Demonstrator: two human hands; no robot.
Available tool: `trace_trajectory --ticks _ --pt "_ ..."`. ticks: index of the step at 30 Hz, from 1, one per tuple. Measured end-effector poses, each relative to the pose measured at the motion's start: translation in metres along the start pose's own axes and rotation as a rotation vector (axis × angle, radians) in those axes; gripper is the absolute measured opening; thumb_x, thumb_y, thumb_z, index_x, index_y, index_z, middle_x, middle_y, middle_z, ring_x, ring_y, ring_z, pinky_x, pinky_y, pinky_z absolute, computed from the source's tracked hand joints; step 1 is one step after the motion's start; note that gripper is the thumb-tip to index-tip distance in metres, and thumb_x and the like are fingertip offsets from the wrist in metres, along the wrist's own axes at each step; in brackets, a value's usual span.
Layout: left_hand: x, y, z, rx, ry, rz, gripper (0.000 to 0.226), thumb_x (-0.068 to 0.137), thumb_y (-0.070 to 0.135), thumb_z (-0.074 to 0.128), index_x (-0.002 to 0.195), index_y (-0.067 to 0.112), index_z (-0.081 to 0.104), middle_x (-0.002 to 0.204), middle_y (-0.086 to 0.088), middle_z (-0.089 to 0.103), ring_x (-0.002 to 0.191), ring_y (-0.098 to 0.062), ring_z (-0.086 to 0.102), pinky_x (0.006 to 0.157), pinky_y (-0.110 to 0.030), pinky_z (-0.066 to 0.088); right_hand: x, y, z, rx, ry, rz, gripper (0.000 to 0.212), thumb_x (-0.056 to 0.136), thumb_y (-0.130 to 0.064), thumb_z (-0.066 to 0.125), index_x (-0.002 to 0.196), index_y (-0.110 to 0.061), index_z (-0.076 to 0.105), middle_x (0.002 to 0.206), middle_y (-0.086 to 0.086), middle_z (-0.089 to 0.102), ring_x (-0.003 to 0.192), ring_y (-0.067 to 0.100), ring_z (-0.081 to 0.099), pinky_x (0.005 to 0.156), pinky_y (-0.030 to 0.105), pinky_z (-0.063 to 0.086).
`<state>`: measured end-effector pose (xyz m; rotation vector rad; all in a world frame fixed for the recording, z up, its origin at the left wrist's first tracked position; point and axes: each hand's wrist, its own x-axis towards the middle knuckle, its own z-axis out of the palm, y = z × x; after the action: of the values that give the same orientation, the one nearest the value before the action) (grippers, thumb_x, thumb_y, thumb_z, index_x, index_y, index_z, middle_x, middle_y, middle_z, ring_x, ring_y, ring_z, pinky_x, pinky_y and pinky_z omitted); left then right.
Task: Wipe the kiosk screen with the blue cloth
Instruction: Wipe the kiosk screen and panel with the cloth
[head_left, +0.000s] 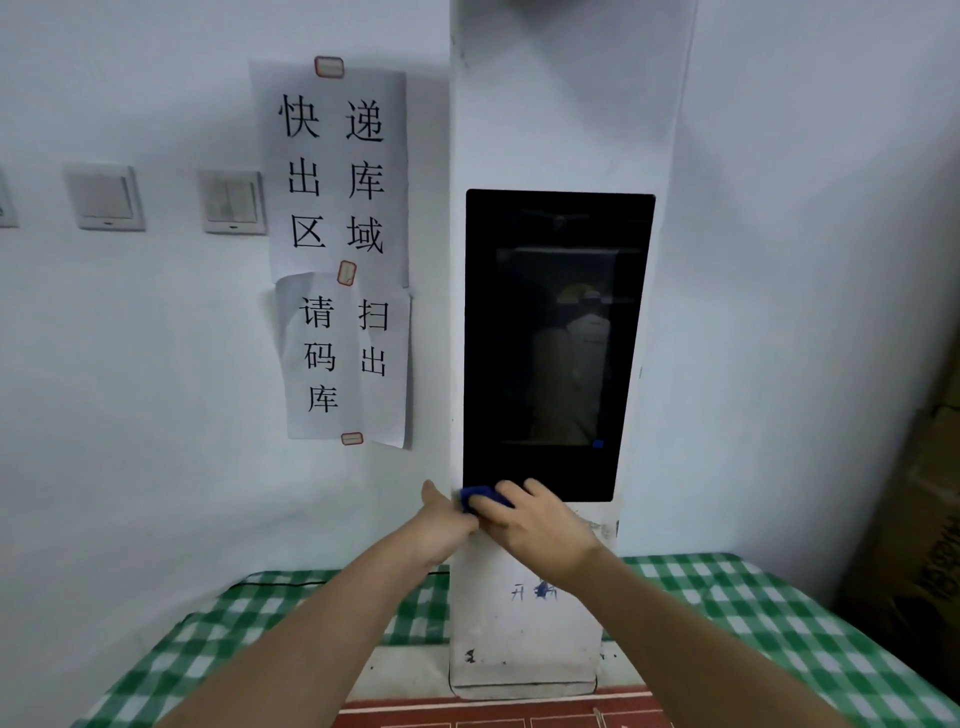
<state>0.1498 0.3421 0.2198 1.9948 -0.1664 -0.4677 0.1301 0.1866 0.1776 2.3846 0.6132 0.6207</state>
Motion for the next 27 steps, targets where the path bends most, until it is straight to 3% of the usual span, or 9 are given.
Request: trace_trajectory --ticks 8,11,14,20,24,27 --pt "-0.002 0.007 -0.002 -0.057 -0.022 0.009 0.098 0.088 0.013 0.061 0.151 0.013 -0.014 0.159 -0.009 0.013 0.142 -0.028 0.025 0.114 -0.04 0.031 -0.008 0.031 -0.02 0.043 0.2 0.345 0.077 0.054 -0.002 0.075 0.128 -0.013 0.057 0.127 0.003 0.056 0.097 0.028 0.054 0.067 0.035 0.047" --pt "0.0 0.007 0.002 -0.032 -0.019 0.0 0.096 0.09 0.014 0.058 0.151 0.014 -0.016 0.159 -0.009 0.013 0.141 -0.028 0.027 0.113 -0.04 0.032 -0.022 0.019 -0.006 0.074 0.121 0.29 0.081 0.047 -0.003 0.08 0.125 -0.013 0.06 0.123 0.003 0.057 0.092 0.028 0.054 0.065 0.035 0.048" --pt "0.001 0.009 0.008 -0.003 0.007 -0.007 0.094 0.09 0.012 0.057 0.151 0.014 -0.016 0.157 -0.011 0.018 0.139 -0.029 0.032 0.112 -0.04 0.035 -0.031 0.014 0.0 0.048 0.04 0.176 0.075 0.054 -0.009 0.081 0.125 -0.014 0.059 0.12 0.003 0.057 0.088 0.026 0.055 0.064 0.034 0.047" --pt "0.003 0.016 0.012 -0.013 0.037 0.017 0.092 0.091 0.011 0.053 0.151 0.018 -0.017 0.156 -0.011 0.022 0.135 -0.028 0.036 0.11 -0.039 0.037 -0.029 0.048 -0.022 0.024 0.201 0.336 0.07 0.059 0.002 0.063 0.127 -0.012 0.057 0.125 0.004 0.057 0.093 0.029 0.057 0.063 0.036 0.047" --pt "0.005 0.017 0.014 -0.023 0.041 0.019 0.091 0.091 0.01 0.052 0.15 0.018 -0.017 0.155 -0.012 0.022 0.134 -0.028 0.038 0.108 -0.036 0.039 -0.041 0.043 -0.008 0.057 0.2 0.381 0.079 0.052 0.006 0.072 0.129 -0.011 0.057 0.126 0.005 0.058 0.092 0.029 0.057 0.063 0.036 0.048" --pt "0.005 0.013 0.018 -0.009 0.033 0.006 0.091 0.09 0.01 0.051 0.15 0.019 -0.017 0.155 -0.011 0.023 0.133 -0.028 0.039 0.103 -0.034 0.04 -0.057 0.031 0.01 0.067 0.126 0.271 0.075 0.055 0.001 0.076 0.127 -0.013 0.058 0.123 0.004 0.056 0.089 0.028 0.055 0.061 0.034 0.048"
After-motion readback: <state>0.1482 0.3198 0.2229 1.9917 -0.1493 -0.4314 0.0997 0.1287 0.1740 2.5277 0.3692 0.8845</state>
